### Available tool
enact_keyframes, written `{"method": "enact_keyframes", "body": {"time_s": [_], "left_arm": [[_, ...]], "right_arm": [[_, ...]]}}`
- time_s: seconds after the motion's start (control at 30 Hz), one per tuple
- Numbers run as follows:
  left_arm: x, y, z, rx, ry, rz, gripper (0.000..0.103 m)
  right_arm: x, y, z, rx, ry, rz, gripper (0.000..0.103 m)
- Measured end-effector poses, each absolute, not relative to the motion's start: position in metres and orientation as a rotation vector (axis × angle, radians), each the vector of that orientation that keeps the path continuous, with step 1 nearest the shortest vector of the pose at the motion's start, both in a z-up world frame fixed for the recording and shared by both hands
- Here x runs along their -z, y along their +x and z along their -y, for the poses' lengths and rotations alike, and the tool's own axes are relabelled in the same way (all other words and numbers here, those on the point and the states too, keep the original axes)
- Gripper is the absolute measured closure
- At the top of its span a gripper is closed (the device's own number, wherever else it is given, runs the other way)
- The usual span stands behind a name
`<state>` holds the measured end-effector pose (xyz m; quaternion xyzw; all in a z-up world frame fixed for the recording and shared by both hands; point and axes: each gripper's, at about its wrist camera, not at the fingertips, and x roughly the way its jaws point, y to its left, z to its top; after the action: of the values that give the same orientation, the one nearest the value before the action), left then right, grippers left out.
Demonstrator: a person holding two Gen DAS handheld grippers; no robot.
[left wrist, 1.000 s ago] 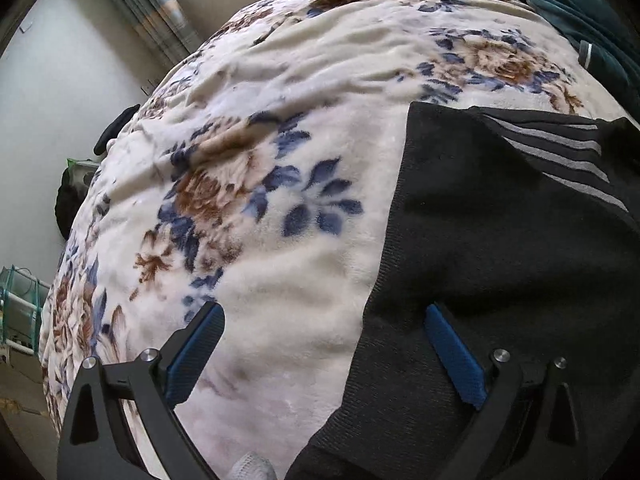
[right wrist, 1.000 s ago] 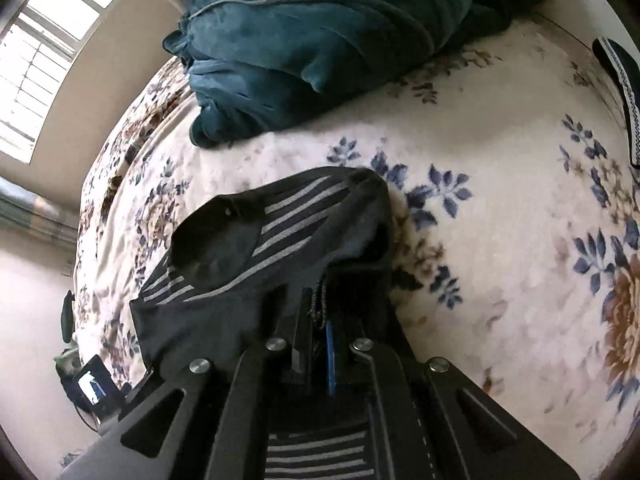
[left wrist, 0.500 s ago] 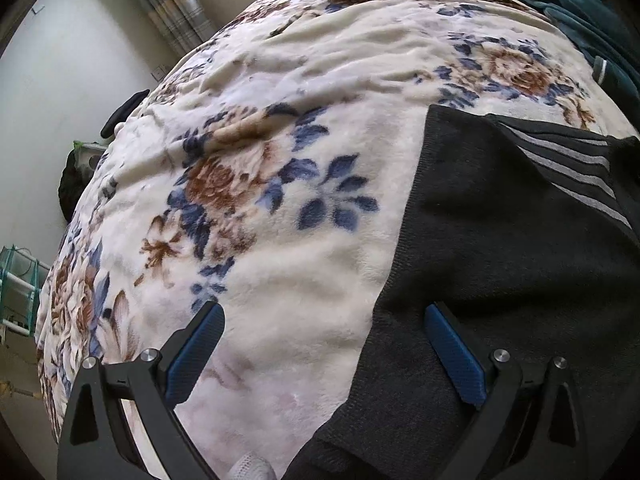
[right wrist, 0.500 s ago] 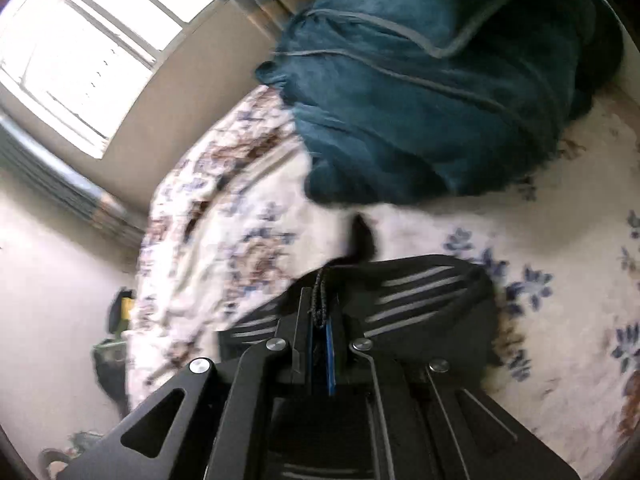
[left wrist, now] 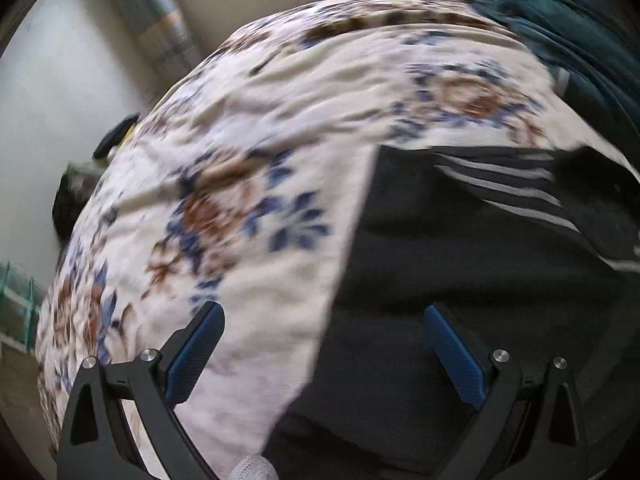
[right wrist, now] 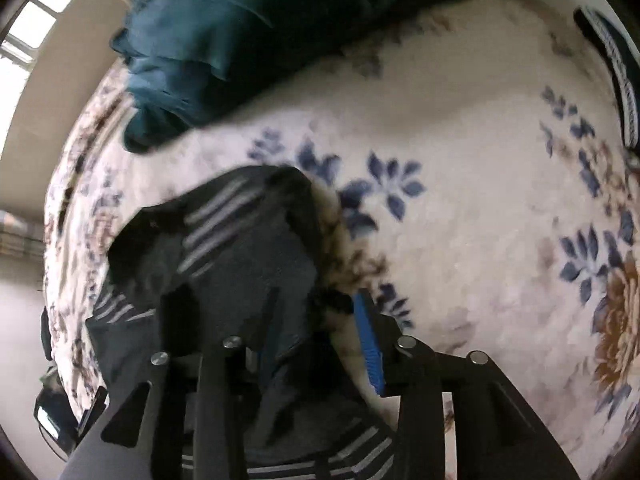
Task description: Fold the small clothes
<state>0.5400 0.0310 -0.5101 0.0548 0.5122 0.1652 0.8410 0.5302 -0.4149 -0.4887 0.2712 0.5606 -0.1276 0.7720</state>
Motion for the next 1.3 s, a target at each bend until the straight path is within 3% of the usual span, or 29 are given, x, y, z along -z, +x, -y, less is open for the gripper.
{"method": "enact_keyframes", "body": {"time_s": [0.13,0.17,0.2,0.23,0.43,0.7,0.73,0.8,0.87,1.13,1.3], "left_arm": [[0.535,0.553,-0.017,-0.341,0.208,-1.122,0.0],[0.541,0.556,-0.018,-0.341,0.219,-1.127,0.0],[0.543,0.557,-0.02,-0.339,0.223,-1.123,0.0],[0.544,0.557,-0.023,-0.335,0.222,-1.118,0.0],[0.547,0.56,-0.04,-0.3,0.243,-1.092,0.0],[0.53,0.562,-0.053,-0.356,0.182,-1.106,0.0],[0.524,0.559,-0.051,-0.356,0.171,-1.094,0.0],[0.513,0.553,-0.044,-0.334,0.134,-1.07,0.0],[0.505,0.55,-0.033,-0.309,0.122,-1.054,0.0],[0.537,0.558,-0.002,-0.269,0.266,-1.098,0.0],[0.546,0.556,-0.02,-0.245,0.207,-1.121,0.0]], "right_arm": [[0.518,0.542,0.408,0.289,0.675,-1.313,0.048],[0.523,0.543,0.408,0.289,0.724,-1.307,0.058],[0.524,0.541,0.408,0.295,0.762,-1.286,0.089],[0.52,0.538,0.407,0.302,0.772,-1.262,0.096],[0.481,0.504,0.385,0.253,0.805,-1.197,0.098],[0.498,0.475,0.397,0.313,0.78,-1.333,0.095],[0.498,0.477,0.398,0.318,0.771,-1.339,0.091],[0.494,0.48,0.395,0.313,0.74,-1.324,0.065],[0.484,0.483,0.387,0.315,0.684,-1.304,0.059],[0.451,0.494,0.347,0.285,0.553,-1.16,0.058],[0.54,0.532,0.316,0.033,0.743,-1.393,0.059]]}}
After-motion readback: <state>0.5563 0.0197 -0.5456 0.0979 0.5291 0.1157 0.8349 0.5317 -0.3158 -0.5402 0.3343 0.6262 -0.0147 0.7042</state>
